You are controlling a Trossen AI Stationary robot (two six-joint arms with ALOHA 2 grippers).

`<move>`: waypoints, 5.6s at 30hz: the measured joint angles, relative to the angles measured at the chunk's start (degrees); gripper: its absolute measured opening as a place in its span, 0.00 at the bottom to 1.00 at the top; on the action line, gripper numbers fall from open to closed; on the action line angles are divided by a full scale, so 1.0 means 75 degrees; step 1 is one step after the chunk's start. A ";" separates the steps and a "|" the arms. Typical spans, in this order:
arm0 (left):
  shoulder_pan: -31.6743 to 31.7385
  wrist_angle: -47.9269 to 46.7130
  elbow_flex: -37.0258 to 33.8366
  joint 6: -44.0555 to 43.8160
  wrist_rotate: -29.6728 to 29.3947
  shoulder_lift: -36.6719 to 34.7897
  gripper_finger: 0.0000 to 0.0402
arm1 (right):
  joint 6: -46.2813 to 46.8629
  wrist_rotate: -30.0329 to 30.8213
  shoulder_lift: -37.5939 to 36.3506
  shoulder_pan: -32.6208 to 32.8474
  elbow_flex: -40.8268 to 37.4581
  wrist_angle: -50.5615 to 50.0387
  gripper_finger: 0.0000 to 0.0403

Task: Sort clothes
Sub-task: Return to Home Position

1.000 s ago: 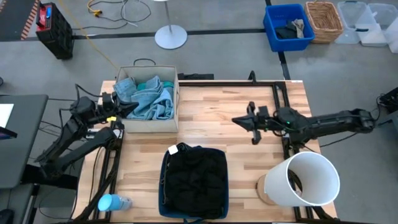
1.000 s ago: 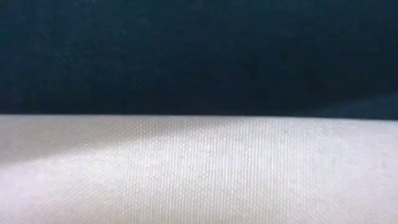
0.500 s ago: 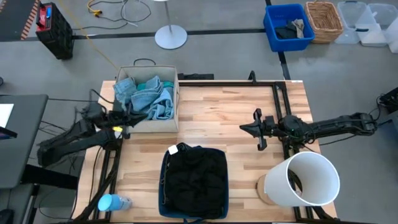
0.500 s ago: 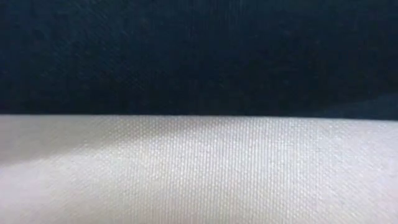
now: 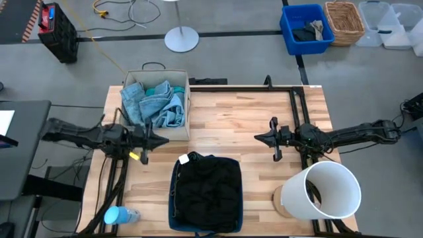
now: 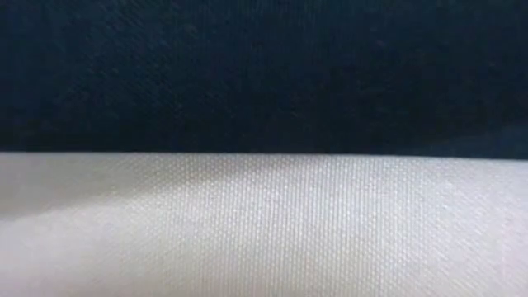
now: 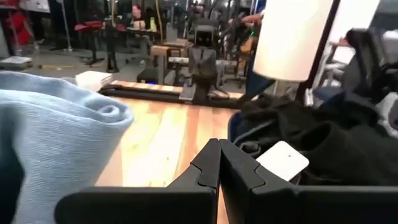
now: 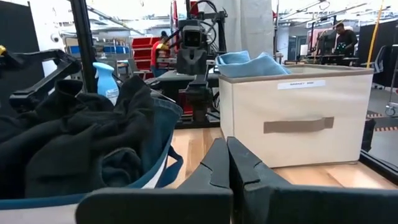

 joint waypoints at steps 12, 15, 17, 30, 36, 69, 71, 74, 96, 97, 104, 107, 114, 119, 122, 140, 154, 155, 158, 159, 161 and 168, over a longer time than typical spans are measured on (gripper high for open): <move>-0.0620 0.0223 0.0017 0.0259 -0.0684 0.0637 0.00 | 0.0033 -0.0023 0.0000 0.0107 -0.0009 -0.0044 0.00; -0.0615 -0.0014 0.0017 0.0210 -0.0564 0.0390 0.00 | 0.0091 -0.0026 0.0000 0.0229 -0.0009 -0.0063 0.00; -0.0624 -0.0283 0.0017 0.0129 -0.0559 0.0199 0.00 | 0.0093 -0.0028 0.0003 0.0294 -0.0012 -0.0096 0.00; -0.1625 0.0151 0.0003 -0.0035 0.1744 -0.0303 0.00 | 0.0210 -0.0026 0.0003 0.0166 -0.0017 -0.0338 0.00; -0.1692 -0.0967 0.0003 -0.0398 0.1562 -0.0210 0.00 | 0.0242 -0.0210 0.0003 0.0120 -0.0020 -0.0481 0.00; -0.1607 0.0605 -0.2104 0.0406 -0.0280 -0.2208 0.00 | -0.0286 -0.0577 -0.0130 -0.0580 -0.0023 -0.0139 0.00; -0.1461 0.0595 -0.2110 0.0448 -0.0435 -0.2210 0.00 | -0.0289 -0.0577 -0.0134 -0.0730 -0.0023 -0.0106 0.00; -0.1156 0.0373 -0.2116 0.0364 -0.0569 -0.2203 0.00 | -0.0306 -0.0577 -0.0134 -0.0885 -0.0023 -0.0073 0.00; -0.0267 0.0228 -0.2133 -0.0380 -0.0583 -0.2204 0.00 | 0.0954 -0.0577 -0.0131 -0.0308 -0.0023 -0.2125 0.03; -0.0267 0.0198 -0.2133 -0.0335 -0.0583 -0.2202 0.00 | 0.1076 -0.0577 -0.0128 -0.0312 -0.0023 -0.2256 0.04; -0.0267 0.0129 -0.2136 0.0345 -0.0848 -0.2201 0.00 | 0.0244 -0.0576 -0.0131 -0.0256 -0.0023 -0.2004 0.08; -0.0270 -0.0132 -0.2136 0.0253 -0.1470 -0.2201 0.00 | -0.0175 -0.0574 -0.0149 -0.0279 -0.0023 -0.1582 0.07; -0.0267 -0.0487 -0.2008 0.0257 -0.1978 -0.2134 0.00 | 0.0368 -0.0573 -0.0134 -0.0279 -0.0023 -0.2126 0.07; -0.0267 -0.0518 -0.2008 0.0301 -0.1982 -0.2134 0.00 | 0.0586 -0.0571 -0.0134 -0.0279 -0.0023 -0.3032 0.07; -0.0267 -0.0529 -0.2008 0.0309 -0.1984 -0.2134 0.00 | 0.0589 -0.0571 -0.0134 -0.0279 -0.0023 -0.3607 0.07; -0.0267 -0.0564 -0.2008 0.0311 -0.1991 -0.2134 0.00 | 0.0589 -0.0568 -0.0134 -0.0279 -0.0025 -0.5182 0.07; -0.0267 -0.0533 -0.2008 0.0313 -0.1993 -0.2134 0.00 | 0.0589 -0.0568 -0.0134 -0.0279 -0.0025 -0.5179 0.07; -0.0267 -0.0532 -0.2008 0.0314 -0.1993 -0.2134 0.00 | 0.0589 -0.0568 -0.0134 -0.0279 -0.0023 -0.5179 0.07; -0.0267 -0.0532 -0.2008 0.0314 -0.1993 -0.2134 0.00 | 0.0589 -0.0568 -0.0134 -0.0279 -0.0026 -0.5178 0.07; -0.0267 -0.0531 -0.2008 0.0314 -0.1993 -0.2134 0.00 | 0.0589 -0.0567 -0.0134 -0.0279 -0.0025 -0.5176 0.07; -0.0267 -0.0531 -0.2008 0.0314 -0.1993 -0.2134 0.00 | 0.0589 -0.0568 -0.0134 -0.0279 -0.0026 -0.5176 0.07; -0.0267 -0.0529 -0.2008 0.0314 -0.1993 -0.2134 0.00 | 0.0589 -0.0565 -0.0134 -0.0279 -0.0024 -0.5176 0.07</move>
